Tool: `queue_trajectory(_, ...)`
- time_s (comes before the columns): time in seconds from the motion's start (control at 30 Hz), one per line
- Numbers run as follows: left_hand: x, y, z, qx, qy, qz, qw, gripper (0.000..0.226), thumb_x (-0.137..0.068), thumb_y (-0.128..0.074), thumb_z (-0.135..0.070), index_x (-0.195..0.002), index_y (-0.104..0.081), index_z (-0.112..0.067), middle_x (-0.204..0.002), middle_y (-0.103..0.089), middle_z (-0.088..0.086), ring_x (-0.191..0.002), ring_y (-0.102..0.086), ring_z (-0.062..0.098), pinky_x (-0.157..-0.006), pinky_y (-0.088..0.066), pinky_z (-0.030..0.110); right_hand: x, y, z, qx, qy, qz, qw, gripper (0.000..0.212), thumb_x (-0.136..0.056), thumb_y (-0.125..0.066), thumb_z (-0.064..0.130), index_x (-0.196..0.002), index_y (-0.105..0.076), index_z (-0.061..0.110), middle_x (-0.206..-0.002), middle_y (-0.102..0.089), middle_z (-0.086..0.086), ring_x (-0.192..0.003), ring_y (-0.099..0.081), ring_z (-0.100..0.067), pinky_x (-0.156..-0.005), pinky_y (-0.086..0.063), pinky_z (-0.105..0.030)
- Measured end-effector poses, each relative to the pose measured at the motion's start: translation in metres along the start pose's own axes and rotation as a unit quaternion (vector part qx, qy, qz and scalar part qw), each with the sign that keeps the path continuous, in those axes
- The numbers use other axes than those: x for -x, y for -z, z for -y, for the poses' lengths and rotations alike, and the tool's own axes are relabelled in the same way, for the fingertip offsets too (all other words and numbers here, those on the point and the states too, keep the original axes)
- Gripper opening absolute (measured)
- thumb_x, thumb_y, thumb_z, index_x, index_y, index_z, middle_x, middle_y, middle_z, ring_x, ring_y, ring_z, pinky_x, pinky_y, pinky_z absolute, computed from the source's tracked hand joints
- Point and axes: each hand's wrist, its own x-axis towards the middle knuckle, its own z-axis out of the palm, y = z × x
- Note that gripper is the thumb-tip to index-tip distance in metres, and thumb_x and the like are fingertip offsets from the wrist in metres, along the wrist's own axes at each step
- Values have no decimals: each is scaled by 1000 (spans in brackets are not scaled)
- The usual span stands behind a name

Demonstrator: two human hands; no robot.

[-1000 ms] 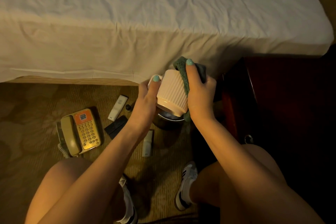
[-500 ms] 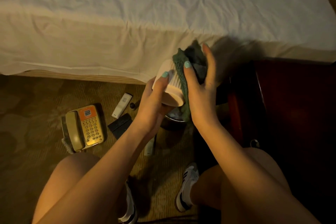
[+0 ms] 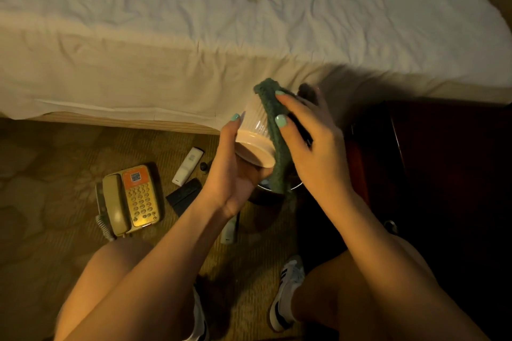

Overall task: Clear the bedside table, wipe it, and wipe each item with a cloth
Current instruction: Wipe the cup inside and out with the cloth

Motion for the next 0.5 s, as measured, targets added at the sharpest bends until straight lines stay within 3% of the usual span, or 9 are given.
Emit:
queue_trajectory(0.07,2,-2,-1,6,16,5,1000,44,-89,-44,-48,-111,-67,-18,-101,-72,5,-91,-66,17,-77,-56,31,2,-4,0,18,7,46,999,50,-97,-42,37,-139,-46,10,-138,-48,-8,-140,-32,-28,-111,-31,-22)
queue_trajectory(0.17,3,-3,0,-32,26,-1,999,42,-90,-48,-48,-112,-68,-18,-103,-70,5,-95,-64,17,-88,-49,34,7,-13,1,17,3,4,1000,55,-96,-42,40,-136,-43,2,-121,-51,-15,-114,-51,-26,-95,-43,-28)
queue_trajectory(0.27,4,-7,4,-80,10,14,997,50,-88,-57,-43,-125,-61,-9,-105,-67,9,-96,-61,19,-86,-47,33,7,-13,5,-91,-65,-121,986,39,-93,-47,36,-109,-56,1,-95,-62,-5,-89,-59,-6,-76,-48,-21)
queue_trajectory(0.33,4,-8,5,-109,-14,33,993,50,-87,-56,-38,-126,-59,-5,-103,-67,8,-95,-61,18,-81,-50,31,6,-10,7,-180,-87,-190,961,30,-92,-49,29,-86,-59,2,-73,-59,7,-69,-55,3,-64,-45,-17)
queue_trajectory(0.4,5,-10,6,-130,-26,41,990,51,-87,-57,-36,-126,-57,-4,-103,-67,9,-95,-62,17,-81,-51,31,3,-7,8,-241,-129,-200,941,37,-91,-53,28,-68,-55,-1,-60,-52,7,-59,-49,-4,-58,-42,-24)
queue_trajectory(0.5,6,-5,12,-170,-10,45,984,57,-86,-59,-40,-133,-52,-9,-119,-65,14,-104,-64,21,-85,-52,36,-6,-3,1,-340,-246,-179,890,45,-93,-56,20,-48,-49,17,-48,-45,7,-48,-44,-7,-50,-38,-21)
